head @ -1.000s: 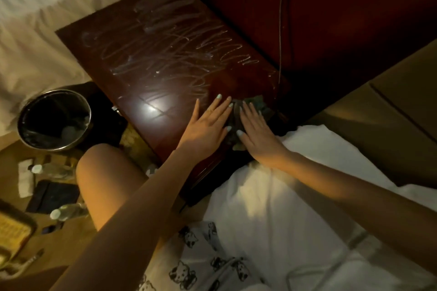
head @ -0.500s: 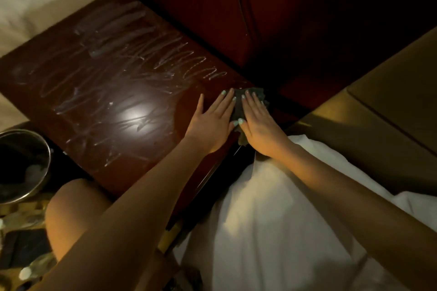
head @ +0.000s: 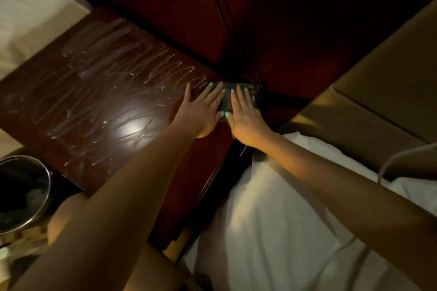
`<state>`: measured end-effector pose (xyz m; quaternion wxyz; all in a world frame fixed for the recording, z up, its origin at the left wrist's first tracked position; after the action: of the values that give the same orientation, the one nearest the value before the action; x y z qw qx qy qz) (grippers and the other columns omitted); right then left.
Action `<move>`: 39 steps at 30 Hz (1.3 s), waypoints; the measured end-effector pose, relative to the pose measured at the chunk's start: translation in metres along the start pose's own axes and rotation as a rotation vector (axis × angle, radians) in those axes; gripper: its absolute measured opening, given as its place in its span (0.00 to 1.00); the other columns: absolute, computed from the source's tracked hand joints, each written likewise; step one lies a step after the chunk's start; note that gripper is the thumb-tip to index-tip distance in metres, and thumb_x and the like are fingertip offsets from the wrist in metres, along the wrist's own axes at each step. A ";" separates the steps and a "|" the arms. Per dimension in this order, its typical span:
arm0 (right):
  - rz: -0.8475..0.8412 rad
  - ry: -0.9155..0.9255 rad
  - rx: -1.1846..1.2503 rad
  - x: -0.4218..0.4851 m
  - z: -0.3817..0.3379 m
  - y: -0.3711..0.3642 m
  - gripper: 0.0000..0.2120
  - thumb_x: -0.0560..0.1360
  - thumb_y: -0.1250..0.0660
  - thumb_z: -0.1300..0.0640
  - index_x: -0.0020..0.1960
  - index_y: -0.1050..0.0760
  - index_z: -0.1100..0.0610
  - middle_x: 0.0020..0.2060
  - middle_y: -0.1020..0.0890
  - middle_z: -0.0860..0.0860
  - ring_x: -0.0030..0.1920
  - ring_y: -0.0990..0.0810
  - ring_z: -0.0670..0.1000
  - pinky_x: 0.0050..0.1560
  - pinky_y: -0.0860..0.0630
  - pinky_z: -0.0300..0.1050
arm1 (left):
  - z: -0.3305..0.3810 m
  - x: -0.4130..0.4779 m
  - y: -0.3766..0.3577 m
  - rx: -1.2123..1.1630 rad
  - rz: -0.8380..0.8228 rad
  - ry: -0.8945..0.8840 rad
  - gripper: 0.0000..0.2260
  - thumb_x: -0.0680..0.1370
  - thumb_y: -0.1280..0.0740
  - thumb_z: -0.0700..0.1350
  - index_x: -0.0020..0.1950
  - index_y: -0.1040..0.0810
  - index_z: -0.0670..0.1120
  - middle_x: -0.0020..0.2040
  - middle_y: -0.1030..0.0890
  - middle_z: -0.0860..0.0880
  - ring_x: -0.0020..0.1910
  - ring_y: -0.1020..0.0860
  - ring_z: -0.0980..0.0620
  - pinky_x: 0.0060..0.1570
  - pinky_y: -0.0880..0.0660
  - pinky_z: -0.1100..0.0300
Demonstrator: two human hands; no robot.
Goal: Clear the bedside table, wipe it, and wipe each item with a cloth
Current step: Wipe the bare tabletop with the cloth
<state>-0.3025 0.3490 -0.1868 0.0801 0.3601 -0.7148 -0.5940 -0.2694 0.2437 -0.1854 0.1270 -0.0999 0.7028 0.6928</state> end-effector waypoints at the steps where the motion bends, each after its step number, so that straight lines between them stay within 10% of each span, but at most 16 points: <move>1: 0.019 -0.017 0.016 -0.007 -0.002 -0.003 0.30 0.83 0.51 0.51 0.78 0.62 0.60 0.77 0.61 0.56 0.77 0.64 0.56 0.74 0.48 0.54 | 0.003 -0.005 -0.001 -0.013 -0.001 -0.007 0.26 0.84 0.59 0.57 0.79 0.64 0.49 0.78 0.66 0.52 0.77 0.64 0.52 0.72 0.63 0.35; 14: 0.113 0.106 -0.092 0.001 -0.004 -0.007 0.29 0.83 0.55 0.47 0.78 0.58 0.60 0.78 0.56 0.55 0.77 0.61 0.54 0.75 0.62 0.51 | -0.018 0.002 -0.007 0.022 0.030 -0.062 0.28 0.81 0.63 0.61 0.78 0.64 0.52 0.78 0.67 0.55 0.77 0.66 0.55 0.70 0.68 0.33; 39: 0.153 0.431 -0.183 0.285 -0.224 0.024 0.27 0.83 0.56 0.50 0.78 0.57 0.60 0.78 0.54 0.56 0.78 0.57 0.53 0.77 0.59 0.49 | -0.348 0.057 0.005 -0.115 -0.020 0.358 0.27 0.83 0.57 0.58 0.79 0.62 0.53 0.78 0.65 0.56 0.78 0.63 0.55 0.71 0.63 0.33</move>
<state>-0.3982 -0.0017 -0.1915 0.3076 0.4146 -0.6496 -0.5581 -0.3391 -0.1020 -0.1965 0.0007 -0.2357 0.6723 0.7017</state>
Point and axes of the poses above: each hand's wrist, its own x-axis towards the middle knuckle, its own y-axis out of the back of the hand, z = x × y, the point moved 7 cm from there along x, towards the middle knuckle
